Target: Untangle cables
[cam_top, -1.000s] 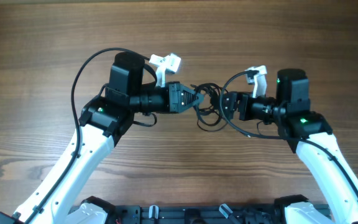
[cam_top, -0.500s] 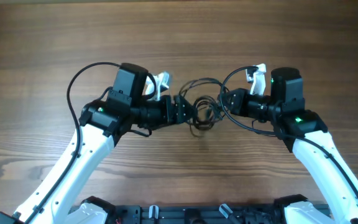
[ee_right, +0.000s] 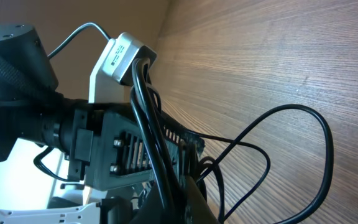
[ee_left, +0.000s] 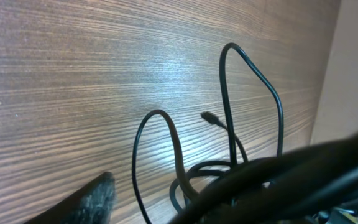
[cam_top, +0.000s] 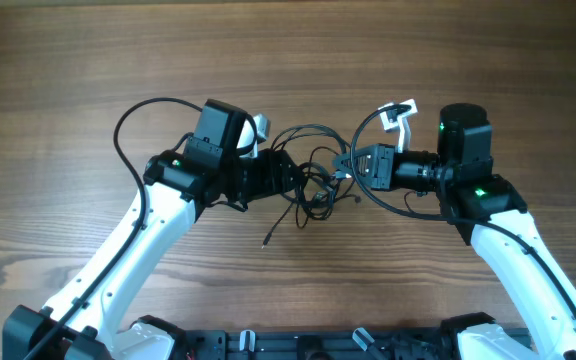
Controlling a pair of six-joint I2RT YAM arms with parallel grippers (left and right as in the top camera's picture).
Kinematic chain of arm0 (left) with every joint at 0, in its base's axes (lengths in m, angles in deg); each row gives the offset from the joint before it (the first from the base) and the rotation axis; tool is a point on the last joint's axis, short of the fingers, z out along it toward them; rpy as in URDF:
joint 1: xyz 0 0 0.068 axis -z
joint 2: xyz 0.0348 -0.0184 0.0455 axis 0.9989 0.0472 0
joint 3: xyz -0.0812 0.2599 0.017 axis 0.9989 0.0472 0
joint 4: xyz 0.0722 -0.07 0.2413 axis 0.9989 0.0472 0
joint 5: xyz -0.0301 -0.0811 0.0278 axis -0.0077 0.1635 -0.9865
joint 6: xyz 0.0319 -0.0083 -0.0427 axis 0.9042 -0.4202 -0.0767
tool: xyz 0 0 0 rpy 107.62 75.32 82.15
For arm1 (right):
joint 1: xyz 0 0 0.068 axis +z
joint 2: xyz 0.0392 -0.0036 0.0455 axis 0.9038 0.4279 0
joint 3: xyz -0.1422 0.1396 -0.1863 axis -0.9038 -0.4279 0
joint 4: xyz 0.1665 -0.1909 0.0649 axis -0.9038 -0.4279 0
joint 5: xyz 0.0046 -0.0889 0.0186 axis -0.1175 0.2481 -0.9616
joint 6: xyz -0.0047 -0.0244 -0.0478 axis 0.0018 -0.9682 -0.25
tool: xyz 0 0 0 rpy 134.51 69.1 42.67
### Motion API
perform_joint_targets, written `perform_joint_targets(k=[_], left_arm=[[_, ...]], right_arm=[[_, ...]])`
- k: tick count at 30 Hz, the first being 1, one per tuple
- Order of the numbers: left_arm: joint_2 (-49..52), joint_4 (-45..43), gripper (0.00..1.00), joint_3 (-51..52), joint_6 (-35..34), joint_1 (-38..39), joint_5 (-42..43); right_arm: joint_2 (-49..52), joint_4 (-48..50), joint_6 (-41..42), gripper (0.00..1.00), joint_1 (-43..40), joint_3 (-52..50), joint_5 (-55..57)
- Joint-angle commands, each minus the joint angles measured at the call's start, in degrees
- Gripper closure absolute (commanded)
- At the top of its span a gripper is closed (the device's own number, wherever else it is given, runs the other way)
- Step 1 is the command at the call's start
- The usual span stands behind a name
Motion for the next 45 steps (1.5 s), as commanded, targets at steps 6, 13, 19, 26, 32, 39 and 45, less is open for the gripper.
perform_joint_targets(k=[6, 13, 19, 26, 32, 39, 45], left_arm=[[0.7, -0.2, 0.5, -0.1, 0.7, 0.2, -2.9], [4.7, 2.9, 0.96, -0.1, 0.3, 0.2, -26.1], [5.2, 9.7, 0.96, -0.1, -4.0, -4.5, -40.3], [5.2, 8.8, 0.96, -0.1, -3.9, -5.7, -30.9], [5.2, 8.8, 0.71, -0.1, -4.0, -5.7, -31.3], [5.2, 8.6, 0.05, -0.1, -4.0, -5.6, -25.9], [5.2, 5.3, 0.0, 0.0, -3.9, 1.1, -15.7]], right_arm=[[0.5, 0.6, 0.0, 0.96, -0.1, 1.0, -6.2], [0.5, -4.1, -0.2, 0.96, -0.1, 0.9, 2.7], [0.6, -25.9, 4.5, 0.96, -0.1, 0.9, 46.0], [0.6, -28.9, 6.0, 0.95, -0.1, 0.9, 54.4], [0.6, -29.0, 7.3, 0.81, -0.1, 0.9, 56.8], [1.9, -29.5, -6.7, 0.68, -0.1, 0.9, 35.4], [10.2, -30.0, -12.9, 0.61, -0.1, 0.7, 31.6]])
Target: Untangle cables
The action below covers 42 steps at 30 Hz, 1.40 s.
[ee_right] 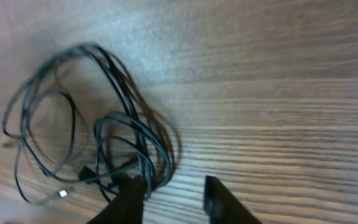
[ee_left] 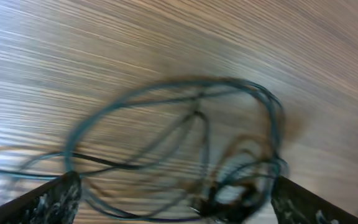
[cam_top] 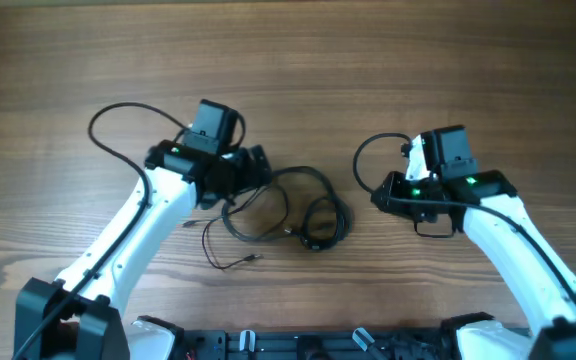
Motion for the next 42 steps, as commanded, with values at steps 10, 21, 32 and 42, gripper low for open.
perform_joint_targets(k=[10, 21, 32, 42], left_arm=[[9.6, 4.1, 0.04, 0.1, -0.1, 13.0, 2.3], [10.3, -1.4, 0.04, 9.3, -21.5, 13.0, 1.9], [10.0, -2.3, 0.96, 11.1, -22.6, 10.4, -2.6], [-2.6, 7.6, 0.57, -4.6, -4.5, -16.7, -4.5]], right_arm=[[13.9, 5.0, -5.7, 0.38, 7.4, 0.0, -4.0], [13.9, 10.1, -1.2, 0.36, 7.9, 0.0, -3.8], [13.9, 10.0, -1.3, 0.36, 7.9, 0.0, -3.8], [13.9, 9.9, -1.5, 0.31, 7.9, 0.0, -3.8]])
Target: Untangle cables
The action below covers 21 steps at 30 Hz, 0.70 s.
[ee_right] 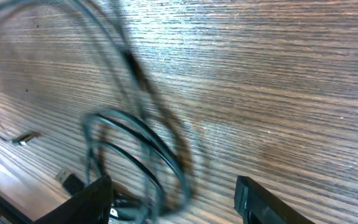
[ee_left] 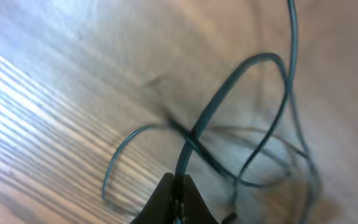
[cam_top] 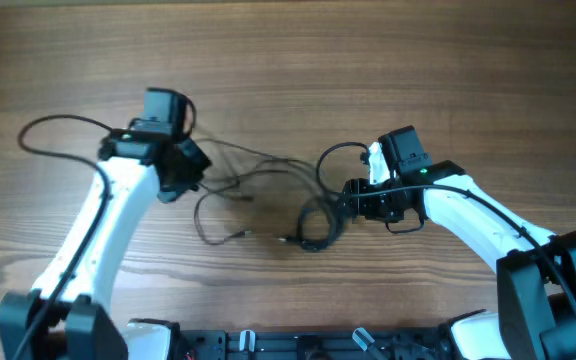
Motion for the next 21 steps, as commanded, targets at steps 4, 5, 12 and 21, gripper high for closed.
perform_joint_targets(k=[4, 5, 12, 21], left_arm=[[-1.2, -1.2, 0.17, -0.6, 2.8, 0.3, 11.6], [-1.1, -2.5, 0.16, 0.0, 2.8, 4.0, 11.6], [4.9, -15.0, 0.01, 3.0, 18.2, 20.7, 11.6], [16.8, -16.7, 0.06, 3.0, 37.6, 26.4, 11.6]], right_arm=[[0.8, -0.4, -2.4, 0.31, 0.2, 0.0, 0.0], [0.8, -0.5, -3.6, 0.31, 0.4, 0.0, -0.3], [0.8, -1.2, 0.9, 0.29, 1.0, 0.0, 5.5], [0.8, -6.0, 9.6, 0.24, 1.0, 0.0, 14.6]])
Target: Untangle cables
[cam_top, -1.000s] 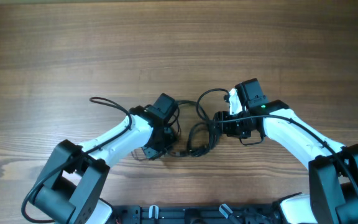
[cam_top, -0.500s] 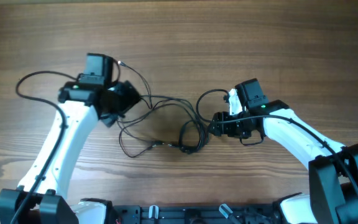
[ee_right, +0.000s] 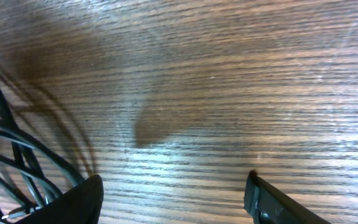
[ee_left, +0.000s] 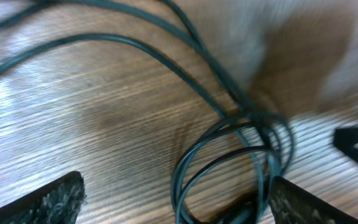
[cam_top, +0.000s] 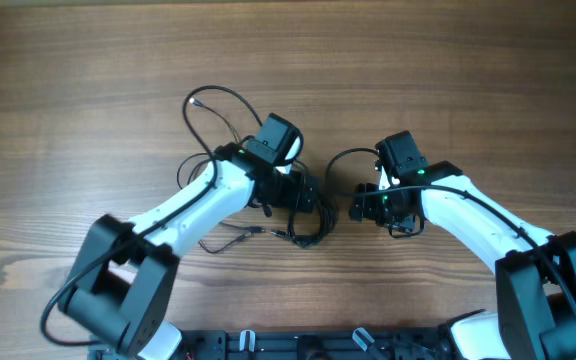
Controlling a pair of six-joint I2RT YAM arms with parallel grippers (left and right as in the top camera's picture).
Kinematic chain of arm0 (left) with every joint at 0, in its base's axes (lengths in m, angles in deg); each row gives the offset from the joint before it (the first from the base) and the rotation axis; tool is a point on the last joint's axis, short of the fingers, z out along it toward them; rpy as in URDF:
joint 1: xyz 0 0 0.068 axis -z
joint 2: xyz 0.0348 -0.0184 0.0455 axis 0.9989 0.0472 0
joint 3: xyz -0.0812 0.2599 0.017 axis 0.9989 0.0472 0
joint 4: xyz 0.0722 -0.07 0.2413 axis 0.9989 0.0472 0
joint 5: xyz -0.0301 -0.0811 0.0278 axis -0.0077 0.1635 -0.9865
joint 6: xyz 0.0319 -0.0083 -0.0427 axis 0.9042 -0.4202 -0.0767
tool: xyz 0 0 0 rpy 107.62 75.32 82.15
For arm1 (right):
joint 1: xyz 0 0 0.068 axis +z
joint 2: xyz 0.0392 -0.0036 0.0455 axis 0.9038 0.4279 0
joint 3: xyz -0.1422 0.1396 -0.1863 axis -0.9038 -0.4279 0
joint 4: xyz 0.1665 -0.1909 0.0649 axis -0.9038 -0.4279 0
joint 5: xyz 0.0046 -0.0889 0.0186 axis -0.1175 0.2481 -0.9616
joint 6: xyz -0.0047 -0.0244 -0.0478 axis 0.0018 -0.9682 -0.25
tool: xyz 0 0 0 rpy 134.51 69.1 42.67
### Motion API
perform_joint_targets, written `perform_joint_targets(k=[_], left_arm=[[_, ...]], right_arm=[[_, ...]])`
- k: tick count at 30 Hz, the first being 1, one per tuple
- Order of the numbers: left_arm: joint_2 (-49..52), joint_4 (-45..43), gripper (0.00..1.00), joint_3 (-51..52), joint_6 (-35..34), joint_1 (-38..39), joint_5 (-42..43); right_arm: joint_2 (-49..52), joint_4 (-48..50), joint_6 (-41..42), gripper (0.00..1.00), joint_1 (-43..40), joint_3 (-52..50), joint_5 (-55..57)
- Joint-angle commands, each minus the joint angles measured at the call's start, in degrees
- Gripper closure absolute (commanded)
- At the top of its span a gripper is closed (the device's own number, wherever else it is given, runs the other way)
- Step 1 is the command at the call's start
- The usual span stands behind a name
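The dark cables lie as a small coil on the wooden table, with a thin strand and its plug trailing to the left. My left gripper hangs just over the coil, open. In the left wrist view the coil's loops sit between its wide-spread fingers. My right gripper is open just right of the coil. In the right wrist view only bare wood lies inside the right gripper, and the cables show at the left edge.
The left arm's own wire loops up at the back, and the right arm's wire curves beside its wrist. The wooden table stretches all round the coil.
My left gripper was shut on a strand drawn out toward the left; now it is open over the coil at the middle. The stretched strands have slackened. The right gripper stays open beside the coil.
Both grippers first met at the middle with the tangle raised between them. Then the tangle lay on the table with both grippers apart and open. After that the left gripper held a strand out to the left. Now it is back, open, over a smaller coil.
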Motion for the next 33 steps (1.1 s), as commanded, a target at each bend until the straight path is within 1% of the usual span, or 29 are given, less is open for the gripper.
perform_joint_targets(k=[1, 2, 4, 6, 8, 9, 10, 11, 12, 13, 15, 16, 18, 20, 22, 24, 25, 27, 30, 33], left_arm=[[2.9, 2.1, 0.09, 0.5, 13.2, 1.0, 0.3], [3.3, 2.6, 0.11, 0.6, 15.8, 1.0, 0.3], [4.1, 1.6, 0.11, 0.6, 18.1, 1.1, 0.3], [5.4, -1.0, 0.11, 0.6, 18.1, 1.2, 0.3], [6.5, -3.8, 0.15, 0.6, 18.0, 1.2, 0.3], [6.6, -4.7, 0.21, 0.6, 18.0, 1.2, 0.3], [6.6, -5.3, 0.37, 0.6, 18.0, 1.2, 0.3], [6.6, -5.5, 0.48, 0.6, 18.0, 1.2, 0.3], [6.6, -5.6, 0.61, 0.6, 17.8, 1.2, 0.3], [6.6, -5.3, 0.84, 0.6, 17.6, 1.2, 0.3], [6.6, -5.0, 0.96, 0.6, 15.9, 1.2, 0.3], [6.6, -4.6, 0.96, 0.6, 15.9, 1.2, 0.3], [6.1, -3.3, 0.96, 0.6, 15.9, 1.2, 0.3], [3.6, -1.4, 0.96, 0.6, 15.9, 1.2, 0.3], [-2.0, 0.8, 0.96, 0.6, 15.9, 1.2, 2.0], [-7.5, 3.8, 0.96, 0.6, 15.9, 1.2, 3.7], [-11.9, 6.7, 0.96, 0.6, 16.3, 1.2, 6.1], [-16.3, 8.7, 0.96, 0.6, 16.3, 1.2, 6.3], [-21.1, 10.5, 0.96, 0.6, 16.3, 1.2, 7.5], [-23.3, 11.0, 0.96, 0.6, 16.3, 1.2, 8.9]], right_arm=[[0.7, -0.2, 1.6, 0.24, 0.2, 0.0, 1.9], [0.7, -0.2, 1.6, 0.23, 0.2, 0.0, 1.9], [0.7, -0.2, 1.6, 0.22, 0.2, 0.0, 1.9], [0.7, -0.2, 1.6, 0.18, 0.2, 0.0, 1.9], [0.7, -0.5, 1.5, 0.17, 0.2, 0.0, 1.9], [0.7, -0.4, 1.6, 0.17, 0.2, 0.0, 1.9], [0.7, -0.4, 1.5, 0.17, 0.2, 0.0, 1.9], [0.7, -0.4, 1.6, 0.17, 0.2, 0.0, 1.9], [0.7, -0.4, 1.5, 0.17, 0.2, 0.0, 1.9], [0.7, -0.4, 1.5, 0.17, 0.2, 0.0, 1.9], [0.7, -0.4, 1.5, 0.16, 0.2, 0.0, 1.9], [0.7, -0.4, 1.6, 0.16, 0.2, 0.0, 1.9], [0.7, -0.4, 1.3, 0.12, 0.2, 0.0, 1.8], [0.7, -0.1, 0.8, 0.09, 0.2, 0.0, 0.3], [0.7, 2.4, -2.8, 0.11, 0.2, 0.0, -5.4], [0.7, 4.9, -3.7, 0.1, 0.2, 0.0, -8.9], [0.7, 6.7, -3.7, 0.09, 0.2, 0.0, -10.4], [0.7, 11.5, -3.6, 0.08, 0.2, 0.0, -14.4], [0.7, 20.2, -3.3, 0.07, 0.2, 0.0, -23.8], [0.7, 24.1, -1.8, 0.07, 0.2, 0.0, -29.6]])
